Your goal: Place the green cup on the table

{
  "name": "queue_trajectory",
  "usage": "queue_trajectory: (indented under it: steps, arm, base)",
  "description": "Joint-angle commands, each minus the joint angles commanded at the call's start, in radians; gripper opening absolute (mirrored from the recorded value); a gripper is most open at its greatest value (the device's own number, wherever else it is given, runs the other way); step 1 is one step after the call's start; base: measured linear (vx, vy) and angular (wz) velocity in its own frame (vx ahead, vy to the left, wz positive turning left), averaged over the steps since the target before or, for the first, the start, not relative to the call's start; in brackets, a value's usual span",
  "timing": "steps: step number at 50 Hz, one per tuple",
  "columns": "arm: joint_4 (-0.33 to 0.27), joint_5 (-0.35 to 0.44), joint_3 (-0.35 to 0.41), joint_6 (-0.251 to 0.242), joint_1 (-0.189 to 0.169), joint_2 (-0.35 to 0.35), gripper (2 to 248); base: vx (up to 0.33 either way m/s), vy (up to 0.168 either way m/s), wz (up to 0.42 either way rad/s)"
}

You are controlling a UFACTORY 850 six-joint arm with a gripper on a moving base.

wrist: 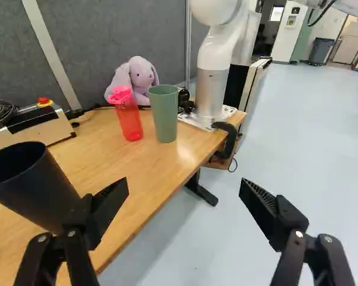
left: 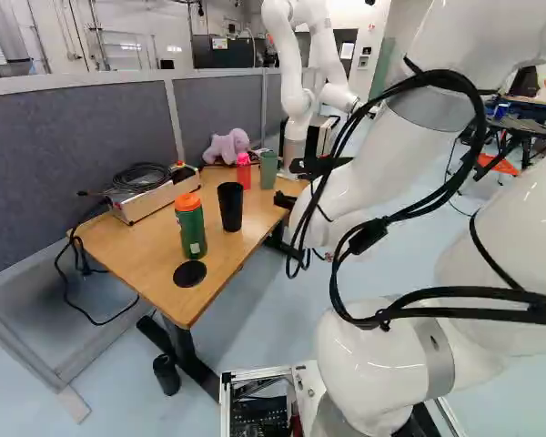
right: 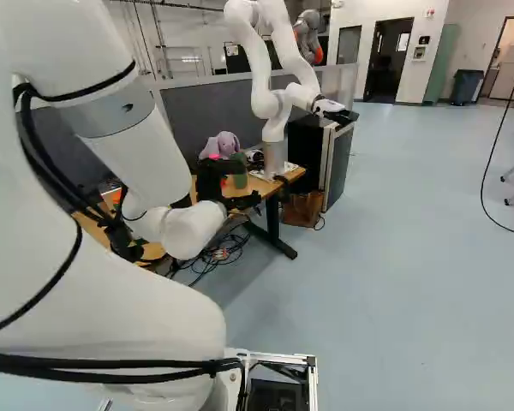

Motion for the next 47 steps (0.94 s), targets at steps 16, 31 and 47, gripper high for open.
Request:
queue_trajectory:
  steps: [16,31,47]
  arm:
    - [0.0,-0.017,0.026,0.0,-0.01,0.039,247]
    - [0.0,-0.022,0.034,0.0,-0.013,0.05,247]
    - [0.0,-0.022,0.034,0.0,-0.013,0.05,247]
  base:
    - [0.0,0.0,0.0]
    - [0.0,0.0,0.0]
    - [0.0,0.0,0.0]
